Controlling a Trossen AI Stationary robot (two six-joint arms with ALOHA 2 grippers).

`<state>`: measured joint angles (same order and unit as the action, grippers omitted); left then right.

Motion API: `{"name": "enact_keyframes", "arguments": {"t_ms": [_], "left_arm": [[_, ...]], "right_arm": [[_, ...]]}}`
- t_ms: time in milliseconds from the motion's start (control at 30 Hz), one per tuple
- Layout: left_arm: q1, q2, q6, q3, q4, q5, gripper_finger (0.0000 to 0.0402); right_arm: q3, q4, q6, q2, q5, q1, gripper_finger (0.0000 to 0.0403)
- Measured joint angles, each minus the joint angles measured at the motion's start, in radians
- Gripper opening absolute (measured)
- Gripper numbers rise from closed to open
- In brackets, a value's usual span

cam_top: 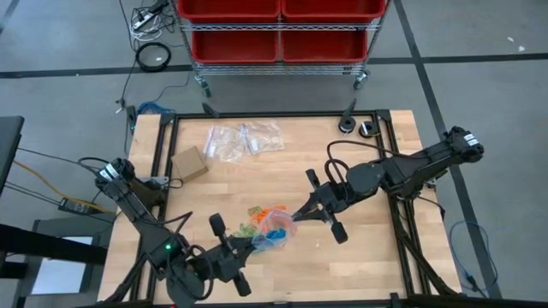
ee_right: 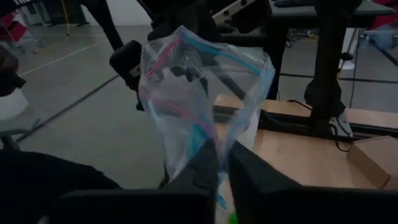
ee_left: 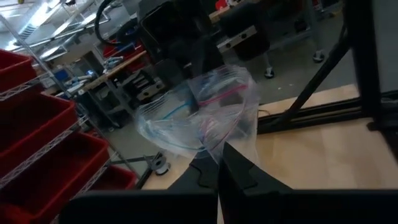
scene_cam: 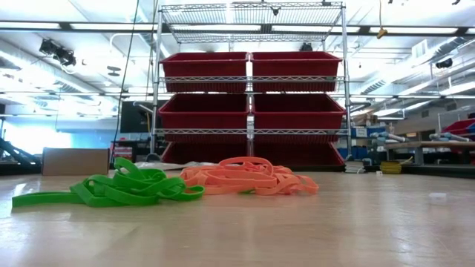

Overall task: Sort rubber bands
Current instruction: Close the transparent zip bag

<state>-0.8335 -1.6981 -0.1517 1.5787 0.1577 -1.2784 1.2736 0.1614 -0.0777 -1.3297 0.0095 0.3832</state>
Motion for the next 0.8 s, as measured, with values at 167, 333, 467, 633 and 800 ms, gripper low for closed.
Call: {"name": "enact_keyframes", "arguments": {"t_ms": [167, 333, 467, 633, 800], "left_arm": [[-0.031, 0.0, 0.006, 0.0, 0.025, -0.063, 0.0], [-0.04, 0.0, 0.052, 0.0, 0.069, -0.071, 0.0], [-0.04, 0.0, 0.102, 0.0, 0.097, -0.071, 0.0], [-0.039, 0.0, 0.111, 0.0, 0.103, -0.05, 0.0], [-0.038, 0.0, 0.112, 0.0, 0.104, -0.028, 0.0]], "right_arm": [[0.0, 0.052, -0.005, 0.019, 0.076, 0.01, 0.0005], [0.0, 0.057, -0.005, 0.044, 0.101, 0.014, 0.0002], [0.0, 0.038, -0.007, 0.049, 0.099, 0.017, 0.0001], [0.0, 0.022, -0.026, 0.049, 0.046, 0.023, 0.0002], [0.0, 0.064, -0.026, 0.053, 0.062, 0.029, 0.0031]]}}
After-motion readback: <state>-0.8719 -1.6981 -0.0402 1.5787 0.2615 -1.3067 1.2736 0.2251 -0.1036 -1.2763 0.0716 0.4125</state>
